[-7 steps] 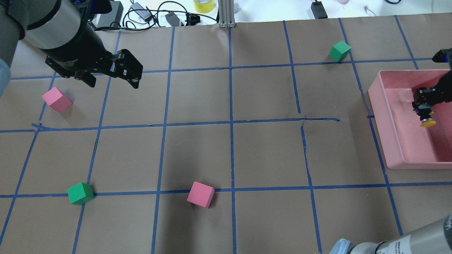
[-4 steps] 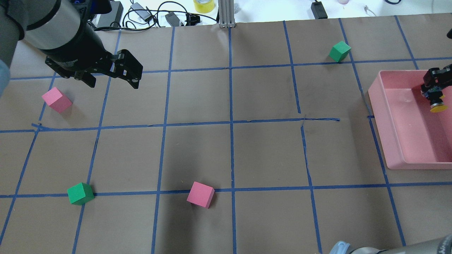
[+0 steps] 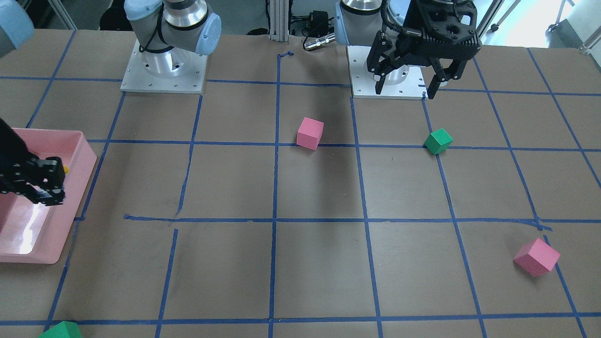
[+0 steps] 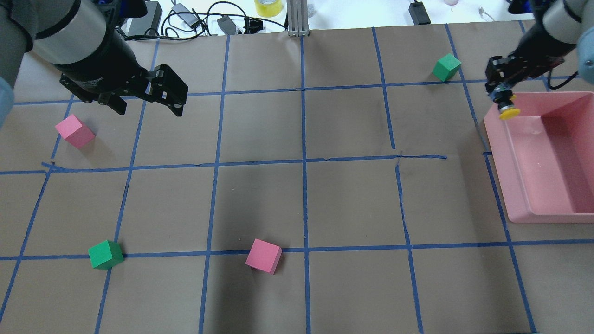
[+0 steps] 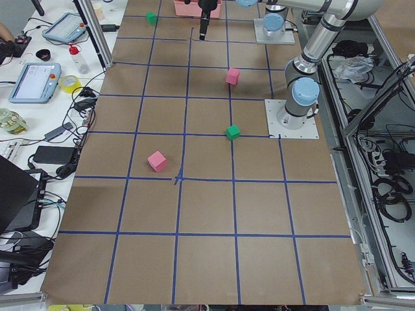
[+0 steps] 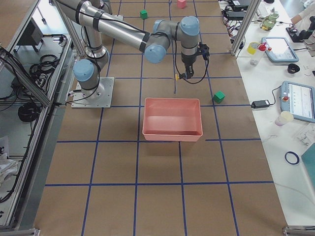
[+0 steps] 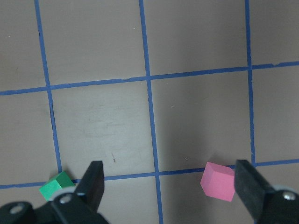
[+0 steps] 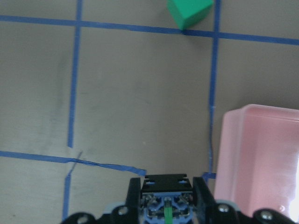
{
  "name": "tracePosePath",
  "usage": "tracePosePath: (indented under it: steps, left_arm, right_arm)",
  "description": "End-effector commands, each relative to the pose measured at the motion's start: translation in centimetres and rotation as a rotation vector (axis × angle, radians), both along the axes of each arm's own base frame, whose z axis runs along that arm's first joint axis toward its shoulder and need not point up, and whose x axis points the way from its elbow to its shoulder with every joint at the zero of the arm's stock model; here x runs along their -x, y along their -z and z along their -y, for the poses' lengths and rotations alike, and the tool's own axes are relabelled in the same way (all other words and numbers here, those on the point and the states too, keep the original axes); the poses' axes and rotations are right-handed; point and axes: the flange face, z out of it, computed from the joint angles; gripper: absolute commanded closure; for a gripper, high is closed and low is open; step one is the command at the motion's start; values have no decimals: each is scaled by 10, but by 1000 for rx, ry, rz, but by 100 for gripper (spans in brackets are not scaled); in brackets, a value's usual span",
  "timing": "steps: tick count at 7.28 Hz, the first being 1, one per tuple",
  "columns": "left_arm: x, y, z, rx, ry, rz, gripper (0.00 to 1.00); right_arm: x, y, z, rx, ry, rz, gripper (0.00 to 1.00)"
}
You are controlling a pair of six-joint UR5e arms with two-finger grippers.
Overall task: Align button upright
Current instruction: 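Lift the button out of the tray and carry it toward the table center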
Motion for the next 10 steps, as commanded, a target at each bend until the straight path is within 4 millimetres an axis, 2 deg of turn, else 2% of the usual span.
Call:
tracePosePath:
  steps: [1,3,4,5,7,8,9,10]
  left_arm:
    - [0,0,0,0,0,0,0]
    - [0,0,0,0,0,0,0]
    - [0,0,0,0,0,0,0]
    - [-1,0,0,0,-2,0,0]
    - [-1,0,0,0,-2,0,0]
    - [-1,0,0,0,-2,0,0]
    - [-1,0,0,-1,-2,0,0]
    - [-1,0,0,0,-2,0,0]
  right_arm:
    - [-142,22,3,-5,39,43,100]
    - [-230,56,-1,-8,123,77,100]
    - [-254,74,4,20,114,82,100]
    - [-271,84,3,23,131,98,100]
    - [-309,121,3,18,173,109,100]
    - [-337,135,-6,24,173,110,100]
    - [-353,147,-13,17,162,84,100]
    - [-354,151,-12,18,161,88,100]
